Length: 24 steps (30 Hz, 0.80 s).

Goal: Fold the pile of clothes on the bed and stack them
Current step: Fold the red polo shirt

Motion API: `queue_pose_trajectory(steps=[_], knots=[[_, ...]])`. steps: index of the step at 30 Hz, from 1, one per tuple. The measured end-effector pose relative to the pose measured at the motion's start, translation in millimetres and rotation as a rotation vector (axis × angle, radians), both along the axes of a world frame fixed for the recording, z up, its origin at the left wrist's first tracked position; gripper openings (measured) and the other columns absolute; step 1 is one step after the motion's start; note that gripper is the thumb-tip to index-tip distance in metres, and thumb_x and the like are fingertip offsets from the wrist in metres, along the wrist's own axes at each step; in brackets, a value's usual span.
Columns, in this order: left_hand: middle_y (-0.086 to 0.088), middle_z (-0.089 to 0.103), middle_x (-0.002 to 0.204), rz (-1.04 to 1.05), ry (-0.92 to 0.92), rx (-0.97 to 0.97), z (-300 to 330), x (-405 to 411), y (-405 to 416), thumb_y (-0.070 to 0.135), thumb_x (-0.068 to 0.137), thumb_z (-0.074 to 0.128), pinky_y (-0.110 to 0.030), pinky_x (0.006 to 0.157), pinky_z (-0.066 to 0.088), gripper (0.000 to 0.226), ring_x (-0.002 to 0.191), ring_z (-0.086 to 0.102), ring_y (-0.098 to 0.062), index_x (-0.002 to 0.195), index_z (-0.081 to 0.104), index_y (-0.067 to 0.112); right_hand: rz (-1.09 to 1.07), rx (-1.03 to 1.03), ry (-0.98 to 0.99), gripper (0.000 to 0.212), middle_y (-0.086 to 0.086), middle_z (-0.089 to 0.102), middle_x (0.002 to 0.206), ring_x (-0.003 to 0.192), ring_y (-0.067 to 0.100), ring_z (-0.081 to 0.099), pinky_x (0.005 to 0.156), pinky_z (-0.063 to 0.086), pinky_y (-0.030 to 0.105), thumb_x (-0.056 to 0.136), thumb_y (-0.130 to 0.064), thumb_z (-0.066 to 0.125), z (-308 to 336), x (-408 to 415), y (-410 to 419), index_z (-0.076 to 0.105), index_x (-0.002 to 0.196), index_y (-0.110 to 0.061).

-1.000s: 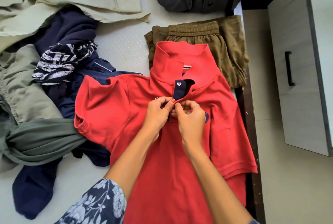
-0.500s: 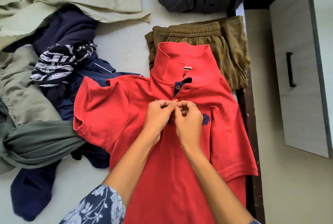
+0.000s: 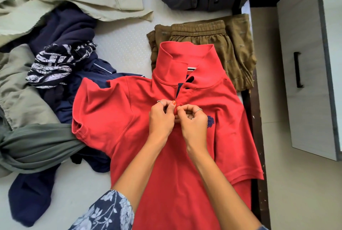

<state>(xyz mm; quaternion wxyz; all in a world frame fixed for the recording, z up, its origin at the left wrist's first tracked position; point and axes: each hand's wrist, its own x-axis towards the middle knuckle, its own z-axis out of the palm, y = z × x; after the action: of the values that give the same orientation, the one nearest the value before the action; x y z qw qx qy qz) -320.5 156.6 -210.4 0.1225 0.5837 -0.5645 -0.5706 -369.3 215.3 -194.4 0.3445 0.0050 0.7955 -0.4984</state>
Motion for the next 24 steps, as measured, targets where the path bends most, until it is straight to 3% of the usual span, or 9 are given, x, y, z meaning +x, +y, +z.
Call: queue_pose_trajectory(steps=[2, 5, 10, 12, 14, 16, 18, 22, 24], knots=[[0.003, 0.061, 0.065, -0.035, -0.016, -0.062, 1, 0, 2, 0.012, 0.092, 0.057, -0.032, 0.064, 0.046, 0.021, 0.061, 0.053, -0.013, 0.071, 0.058, 0.017, 0.070, 0.081, 0.145, 0.010, 0.006, 0.069, 0.073, 0.061, 0.014, 0.066, 0.061, 0.051, 0.021, 0.087, -0.010, 0.065, 2, 1, 1, 0.062, 0.079, -0.015], [0.001, 0.060, 0.068, -0.108, -0.021, -0.147, 7, -1, 5, 0.009, 0.092, 0.057, -0.021, 0.061, 0.039, 0.015, 0.061, 0.050, -0.012, 0.078, 0.062, 0.010, 0.039, 0.176, 0.249, 0.004, 0.000, 0.066, 0.069, 0.053, -0.002, 0.058, 0.056, 0.039, 0.004, 0.084, -0.010, 0.067, 6, 4, -2, 0.067, 0.082, -0.007], [0.015, 0.056, 0.059, -0.149, -0.025, -0.122, 11, 3, -3, 0.013, 0.091, 0.060, -0.015, 0.054, 0.036, 0.012, 0.050, 0.049, 0.007, 0.080, 0.065, 0.012, -0.090, 0.026, -0.005, 0.015, -0.001, 0.061, 0.060, 0.050, 0.005, 0.057, 0.055, 0.051, 0.026, 0.082, -0.001, 0.063, 6, -1, -8, 0.061, 0.071, -0.012], [0.016, 0.061, 0.062, -0.116, -0.015, -0.077, 16, 6, -5, 0.016, 0.089, 0.064, -0.013, 0.054, 0.040, 0.004, 0.051, 0.054, 0.009, 0.086, 0.064, 0.019, -0.021, 0.028, 0.041, 0.019, -0.002, 0.059, 0.058, 0.049, 0.008, 0.056, 0.054, 0.051, 0.028, 0.083, -0.002, 0.062, 6, -1, -6, 0.058, 0.069, -0.014], [0.013, 0.063, 0.066, -0.088, -0.045, -0.093, 23, 8, -2, 0.021, 0.086, 0.069, -0.005, 0.052, 0.040, 0.009, 0.055, 0.058, 0.010, 0.090, 0.061, 0.020, 0.035, 0.047, 0.134, 0.018, 0.003, 0.062, 0.062, 0.054, 0.014, 0.058, 0.057, 0.051, 0.032, 0.084, -0.007, 0.064, 5, 0, -2, 0.057, 0.069, -0.015], [0.010, 0.066, 0.072, -0.111, -0.041, -0.133, 28, 8, 3, 0.022, 0.086, 0.069, -0.002, 0.056, 0.039, 0.006, 0.060, 0.059, 0.013, 0.089, 0.068, 0.016, 0.079, 0.053, 0.220, 0.014, 0.009, 0.065, 0.072, 0.058, 0.013, 0.058, 0.059, 0.049, 0.027, 0.087, -0.012, 0.064, 6, 2, 3, 0.057, 0.074, -0.014], [0.008, 0.069, 0.075, -0.123, -0.029, -0.094, 30, 7, 6, 0.023, 0.088, 0.067, -0.003, 0.058, 0.041, 0.013, 0.060, 0.059, 0.014, 0.088, 0.074, 0.013, 0.120, 0.026, 0.270, 0.011, 0.009, 0.064, 0.082, 0.061, 0.008, 0.057, 0.060, 0.046, 0.018, 0.090, -0.014, 0.062, 7, 2, 7, 0.057, 0.081, -0.016], [0.004, 0.067, 0.064, -0.101, -0.036, 0.014, 28, 3, 7, 0.027, 0.087, 0.067, -0.014, 0.054, 0.041, 0.020, 0.050, 0.052, 0.004, 0.074, 0.074, 0.013, 0.205, -0.036, 0.329, 0.006, 0.010, 0.061, 0.088, 0.065, 0.015, 0.060, 0.062, 0.052, 0.028, 0.091, -0.007, 0.058, 4, 3, 20, 0.059, 0.087, -0.011], [0.006, 0.062, 0.058, -0.062, -0.083, 0.023, 27, -1, 8, 0.026, 0.086, 0.067, -0.018, 0.054, 0.039, 0.022, 0.047, 0.049, 0.003, 0.068, 0.069, 0.014, 0.235, -0.042, 0.362, 0.012, 0.007, 0.058, 0.088, 0.064, 0.006, 0.056, 0.062, 0.048, 0.020, 0.090, -0.001, 0.057, 4, 3, 23, 0.058, 0.086, -0.012]])
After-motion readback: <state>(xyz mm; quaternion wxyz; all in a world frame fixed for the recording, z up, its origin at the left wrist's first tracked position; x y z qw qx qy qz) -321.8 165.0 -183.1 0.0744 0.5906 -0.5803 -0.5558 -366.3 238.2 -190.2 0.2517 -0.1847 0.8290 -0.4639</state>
